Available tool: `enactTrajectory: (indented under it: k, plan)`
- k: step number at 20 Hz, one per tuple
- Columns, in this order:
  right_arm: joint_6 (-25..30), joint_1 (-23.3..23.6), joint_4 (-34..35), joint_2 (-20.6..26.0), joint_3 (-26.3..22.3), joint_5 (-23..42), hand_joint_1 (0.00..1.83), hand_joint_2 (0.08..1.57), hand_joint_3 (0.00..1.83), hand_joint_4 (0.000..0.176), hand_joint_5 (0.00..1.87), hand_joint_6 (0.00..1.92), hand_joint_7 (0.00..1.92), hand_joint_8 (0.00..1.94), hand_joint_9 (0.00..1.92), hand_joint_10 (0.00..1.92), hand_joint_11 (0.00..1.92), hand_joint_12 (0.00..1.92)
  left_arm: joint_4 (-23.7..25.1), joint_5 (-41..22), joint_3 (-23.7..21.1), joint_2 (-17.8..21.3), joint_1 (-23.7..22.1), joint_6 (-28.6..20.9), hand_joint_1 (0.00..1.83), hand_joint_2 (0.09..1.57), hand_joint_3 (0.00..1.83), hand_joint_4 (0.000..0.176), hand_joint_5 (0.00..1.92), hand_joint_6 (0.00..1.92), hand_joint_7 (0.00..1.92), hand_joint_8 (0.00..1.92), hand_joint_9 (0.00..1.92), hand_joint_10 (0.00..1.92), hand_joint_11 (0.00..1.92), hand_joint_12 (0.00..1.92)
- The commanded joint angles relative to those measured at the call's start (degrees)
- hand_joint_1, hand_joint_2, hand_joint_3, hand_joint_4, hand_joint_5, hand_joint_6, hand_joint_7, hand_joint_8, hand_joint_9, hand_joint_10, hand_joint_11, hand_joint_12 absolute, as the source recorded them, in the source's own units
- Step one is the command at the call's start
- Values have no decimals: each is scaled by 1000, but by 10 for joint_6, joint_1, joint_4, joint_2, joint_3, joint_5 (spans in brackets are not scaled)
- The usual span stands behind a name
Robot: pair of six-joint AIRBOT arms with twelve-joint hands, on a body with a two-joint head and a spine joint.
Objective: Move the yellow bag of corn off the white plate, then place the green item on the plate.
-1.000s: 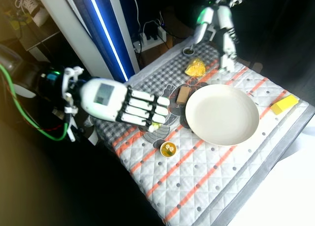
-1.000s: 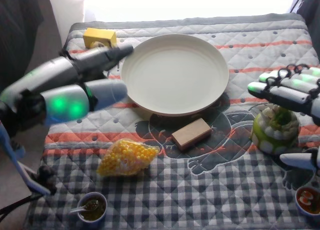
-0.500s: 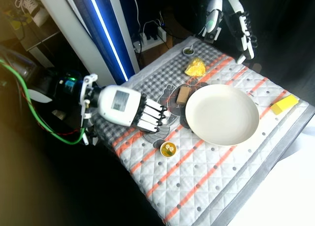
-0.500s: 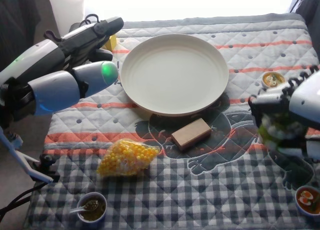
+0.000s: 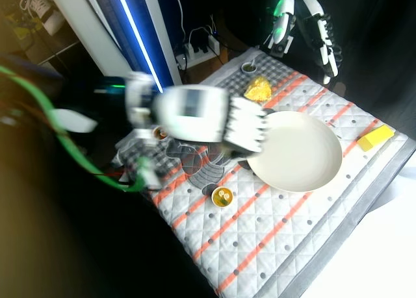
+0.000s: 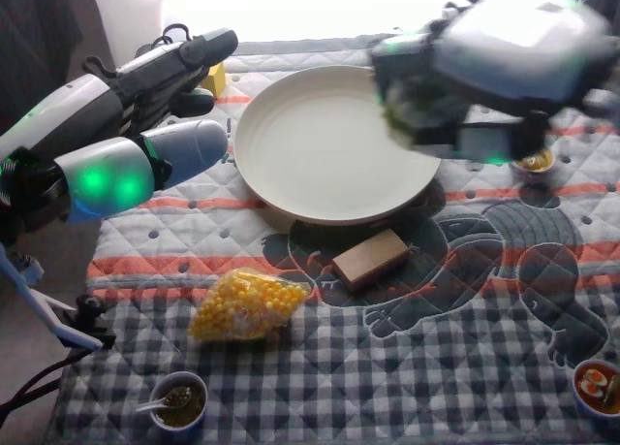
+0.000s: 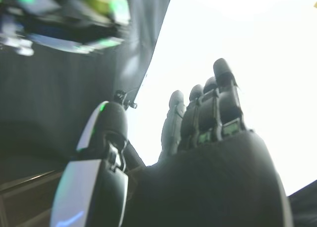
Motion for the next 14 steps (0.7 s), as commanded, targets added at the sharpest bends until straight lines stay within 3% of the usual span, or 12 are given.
enactTrajectory:
  k: [1,3,4,6,7,8,9,10,11,12,13,14]
  plan:
    - [-1,12,1,-8,11,29,1159,1316,0,0,601,1402,703,1725,819,1918,919,1921,0,-73,4,-4,-4,-5,531,1348,1,43,171,8,40,0,6,0,0,570]
    - [-1,24,3,-51,51,-8,1168,1306,0,0,610,1393,727,1684,859,1892,960,1921,-1,-71,5,-8,-4,-5,502,1352,1,31,181,7,40,0,11,2,0,621]
    - [-1,27,5,-70,68,-24,1097,1333,1,0,556,1568,642,1610,565,1719,580,1921,-1,-69,6,-9,-4,-5,480,1346,0,20,209,9,54,2,30,7,0,679]
    - [-1,27,13,-85,84,-39,1024,1200,0,1,69,766,145,876,55,1328,59,1887,-1,-68,6,-9,-4,-5,541,1349,0,1,241,7,79,2,57,11,0,779]
    - [-1,27,16,-85,85,-41,974,1162,0,80,13,293,28,317,10,630,11,1563,-1,-69,6,-9,-4,-6,541,1355,1,8,238,3,75,1,54,7,0,739]
    - [-1,27,21,-84,85,-42,934,1137,0,117,2,58,5,63,1,275,1,1269,-3,-70,6,-9,-4,-6,546,1354,0,5,231,2,75,0,48,3,0,665]
    - [-1,27,25,-84,83,-42,868,1087,4,142,0,11,0,12,0,54,0,682,-6,-71,6,-9,-4,-6,567,1360,2,2,225,1,73,0,52,4,0,658]
    - [-1,27,29,-82,74,-37,793,1084,3,121,0,1,0,2,0,10,0,136,-9,-74,6,-9,-4,-6,591,1361,1,6,227,2,75,1,54,4,0,650]
    - [-1,27,30,-74,63,-30,760,1074,0,107,0,0,0,0,0,1,0,26,-11,-77,5,-9,-4,-6,599,1365,3,3,221,0,71,0,53,4,0,647]
    - [-1,27,32,-60,48,-17,718,1085,4,58,0,0,0,0,0,0,0,4,-12,-78,4,-8,-4,-6,586,1363,1,12,216,0,71,0,53,4,0,648]
    - [-1,27,33,-36,24,8,697,1084,3,30,0,0,0,0,0,0,0,0,-13,-80,4,-8,-4,-6,573,1363,1,12,207,0,62,0,37,0,0,654]
    - [-1,26,33,8,-11,46,662,1088,4,65,0,0,0,0,0,0,0,0,-15,-82,4,-6,-4,-6,580,1359,0,4,207,1,61,0,34,0,0,656]
